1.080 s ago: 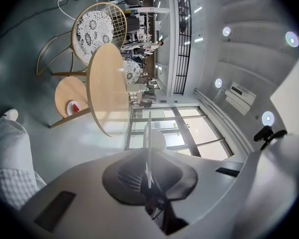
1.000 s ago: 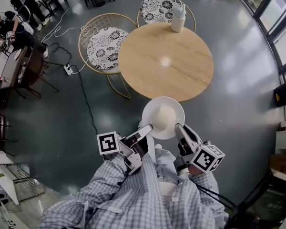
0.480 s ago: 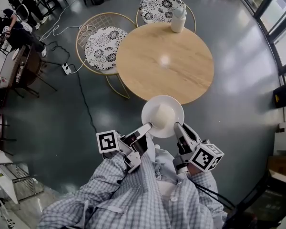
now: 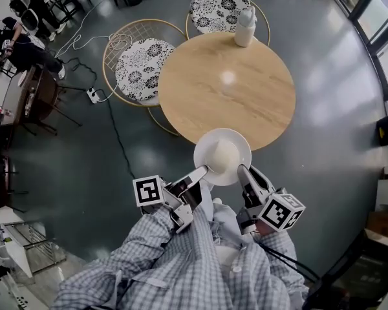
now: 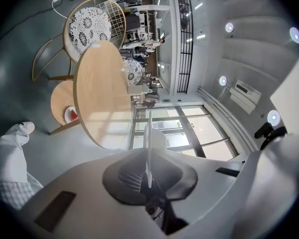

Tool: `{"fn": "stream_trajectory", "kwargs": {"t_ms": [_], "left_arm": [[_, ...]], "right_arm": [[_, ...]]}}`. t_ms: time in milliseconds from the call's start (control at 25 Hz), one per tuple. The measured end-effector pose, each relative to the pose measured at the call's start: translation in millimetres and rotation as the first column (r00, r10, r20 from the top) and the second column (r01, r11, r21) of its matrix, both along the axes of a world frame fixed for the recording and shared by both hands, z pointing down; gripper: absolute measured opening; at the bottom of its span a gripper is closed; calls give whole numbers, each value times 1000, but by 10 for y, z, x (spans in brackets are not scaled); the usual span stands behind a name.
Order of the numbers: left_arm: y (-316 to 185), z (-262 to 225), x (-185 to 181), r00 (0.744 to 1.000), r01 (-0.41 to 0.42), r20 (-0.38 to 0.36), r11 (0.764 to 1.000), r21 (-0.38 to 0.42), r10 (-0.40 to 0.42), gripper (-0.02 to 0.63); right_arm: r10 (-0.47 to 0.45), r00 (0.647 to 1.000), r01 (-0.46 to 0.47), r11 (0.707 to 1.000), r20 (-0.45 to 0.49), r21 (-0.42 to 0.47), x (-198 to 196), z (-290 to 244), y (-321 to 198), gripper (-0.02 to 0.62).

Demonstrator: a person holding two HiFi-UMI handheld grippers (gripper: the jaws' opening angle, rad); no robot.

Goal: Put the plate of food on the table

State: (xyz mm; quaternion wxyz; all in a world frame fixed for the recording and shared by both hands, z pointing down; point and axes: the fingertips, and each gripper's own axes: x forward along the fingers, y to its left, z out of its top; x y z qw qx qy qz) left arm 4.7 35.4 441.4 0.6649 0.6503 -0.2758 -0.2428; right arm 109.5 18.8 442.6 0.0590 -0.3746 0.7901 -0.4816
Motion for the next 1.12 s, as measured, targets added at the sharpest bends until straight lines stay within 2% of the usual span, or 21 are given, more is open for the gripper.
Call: {"fn": "stream_trajectory", "kwargs": {"t_ms": [680, 1120], "left_arm": [[-703, 80, -144, 999, -35, 2, 999, -28, 35, 25], [-943, 263, -204, 998, -57, -2, 996, -72, 57, 23]], "right_arm": [[15, 1000, -16, 999, -17, -52, -148, 102, -667, 87], [11, 998, -16, 994, -56, -106, -215, 294, -885, 87]]}}
